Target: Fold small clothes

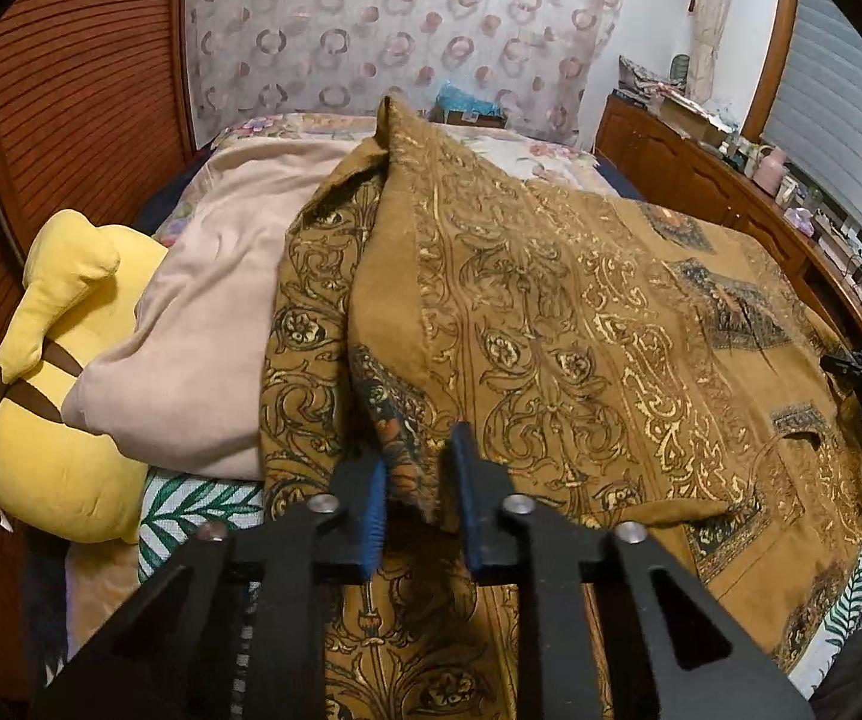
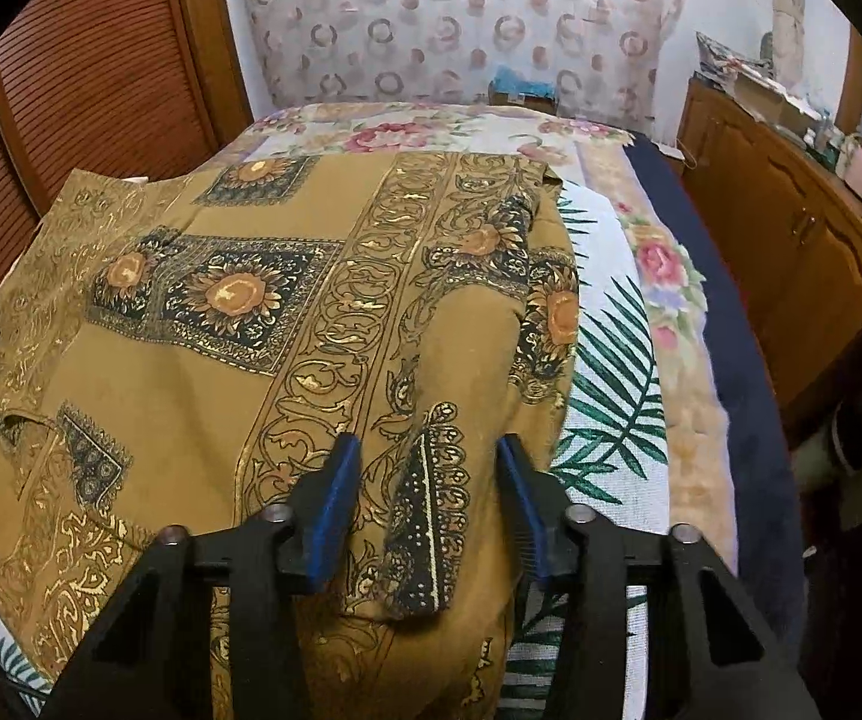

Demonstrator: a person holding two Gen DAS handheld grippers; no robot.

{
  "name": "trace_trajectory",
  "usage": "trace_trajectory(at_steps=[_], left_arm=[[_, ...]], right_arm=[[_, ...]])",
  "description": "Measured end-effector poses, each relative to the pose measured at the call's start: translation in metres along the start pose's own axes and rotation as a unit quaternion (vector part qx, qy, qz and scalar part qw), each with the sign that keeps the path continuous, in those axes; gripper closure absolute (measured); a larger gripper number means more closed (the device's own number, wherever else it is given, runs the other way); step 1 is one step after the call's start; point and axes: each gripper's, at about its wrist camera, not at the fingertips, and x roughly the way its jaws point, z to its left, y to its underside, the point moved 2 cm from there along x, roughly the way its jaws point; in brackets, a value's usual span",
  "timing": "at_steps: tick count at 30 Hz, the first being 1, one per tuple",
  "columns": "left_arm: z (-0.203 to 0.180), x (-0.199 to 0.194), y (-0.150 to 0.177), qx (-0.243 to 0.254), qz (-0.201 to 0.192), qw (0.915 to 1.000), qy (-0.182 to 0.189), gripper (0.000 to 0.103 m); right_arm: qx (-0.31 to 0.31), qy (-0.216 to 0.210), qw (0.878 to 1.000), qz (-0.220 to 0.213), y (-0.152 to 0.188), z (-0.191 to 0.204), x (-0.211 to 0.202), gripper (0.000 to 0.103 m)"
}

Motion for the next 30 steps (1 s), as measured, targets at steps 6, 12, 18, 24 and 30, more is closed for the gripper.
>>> trace_trajectory(at_steps=[6, 12, 18, 24, 30], left_arm=[[-0.005, -0.011, -0.004, -0.005, -0.020, 0.9998, -0.001, 0.095], [-0.012, -0.029, -0.006, -0.004, -0.045, 0.9990, 0.003, 0.096], [-0.013, -0.047, -0.006, -0.009, -0.067, 0.9977, 0.010, 0.098], [-0.014, -0.061, -0.003, -0.010, -0.084, 0.9963, 0.016, 0.098], [-0.018, -0.074, 0.002, -0.004, -0.100, 0.9948, 0.015, 0.099]], right_arm=[[-0.005, -0.003, 1.000, -0.020, 0.003, 0.001, -0.010, 0.094], [-0.011, -0.002, 0.998, -0.055, 0.006, 0.004, -0.028, 0.097], [-0.017, 0.006, 0.997, -0.070, 0.011, 0.007, -0.039, 0.097], [-0.009, 0.012, 0.996, -0.088, 0.009, 0.006, -0.050, 0.097], [-0.006, -0.002, 0.994, -0.107, 0.015, 0.009, -0.062, 0.098]])
